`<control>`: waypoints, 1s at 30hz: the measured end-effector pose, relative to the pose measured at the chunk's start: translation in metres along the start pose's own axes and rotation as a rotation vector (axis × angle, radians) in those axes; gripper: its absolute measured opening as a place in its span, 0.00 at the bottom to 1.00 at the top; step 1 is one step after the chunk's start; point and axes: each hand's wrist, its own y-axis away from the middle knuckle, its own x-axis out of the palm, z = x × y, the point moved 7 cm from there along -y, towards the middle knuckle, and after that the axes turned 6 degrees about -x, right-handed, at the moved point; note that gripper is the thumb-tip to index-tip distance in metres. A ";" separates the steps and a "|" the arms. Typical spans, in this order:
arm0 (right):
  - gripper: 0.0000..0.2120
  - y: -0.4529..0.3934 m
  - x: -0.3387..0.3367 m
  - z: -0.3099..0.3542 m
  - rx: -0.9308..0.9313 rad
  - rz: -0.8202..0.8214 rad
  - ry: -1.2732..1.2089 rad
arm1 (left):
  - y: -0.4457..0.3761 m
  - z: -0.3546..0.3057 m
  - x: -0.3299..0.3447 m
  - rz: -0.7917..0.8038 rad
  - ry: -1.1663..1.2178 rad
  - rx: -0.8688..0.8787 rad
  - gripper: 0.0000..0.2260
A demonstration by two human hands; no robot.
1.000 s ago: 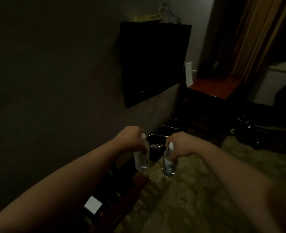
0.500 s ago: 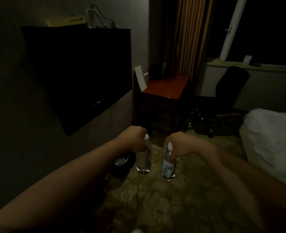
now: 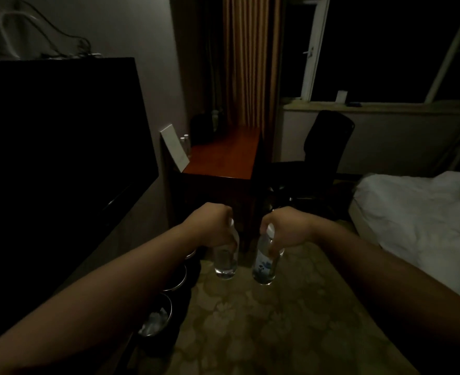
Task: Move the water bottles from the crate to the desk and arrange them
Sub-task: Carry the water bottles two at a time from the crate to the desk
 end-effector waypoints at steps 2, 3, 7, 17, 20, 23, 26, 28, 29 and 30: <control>0.28 -0.021 -0.013 -0.024 0.024 -0.004 -0.010 | -0.035 -0.002 -0.001 0.020 0.003 -0.002 0.19; 0.28 -0.032 -0.019 -0.036 0.032 -0.005 -0.019 | -0.052 -0.003 -0.001 0.027 0.004 -0.002 0.20; 0.28 -0.074 -0.044 -0.088 0.033 -0.007 -0.041 | -0.120 -0.015 0.002 0.030 0.027 -0.016 0.21; 0.28 -0.179 -0.127 -0.233 -0.060 -0.023 0.026 | -0.300 -0.071 0.000 -0.047 0.114 -0.103 0.18; 0.28 -0.202 -0.152 -0.272 -0.093 -0.011 0.051 | -0.346 -0.086 -0.001 -0.065 0.110 -0.112 0.20; 0.28 -0.227 -0.170 -0.309 -0.101 -0.008 0.051 | -0.387 -0.095 -0.003 -0.057 0.114 -0.113 0.20; 0.28 -0.254 -0.181 -0.341 -0.111 -0.008 0.059 | -0.428 -0.100 -0.004 -0.045 0.091 -0.106 0.21; 0.27 -0.273 -0.188 -0.357 -0.113 -0.008 0.037 | -0.454 -0.100 -0.005 -0.048 0.080 -0.108 0.21; 0.27 -0.284 -0.192 -0.365 -0.112 -0.008 0.022 | -0.467 -0.099 -0.005 -0.054 0.077 -0.112 0.21; 0.27 -0.295 -0.196 -0.371 -0.112 -0.012 0.017 | -0.480 -0.096 -0.006 -0.062 0.077 -0.115 0.21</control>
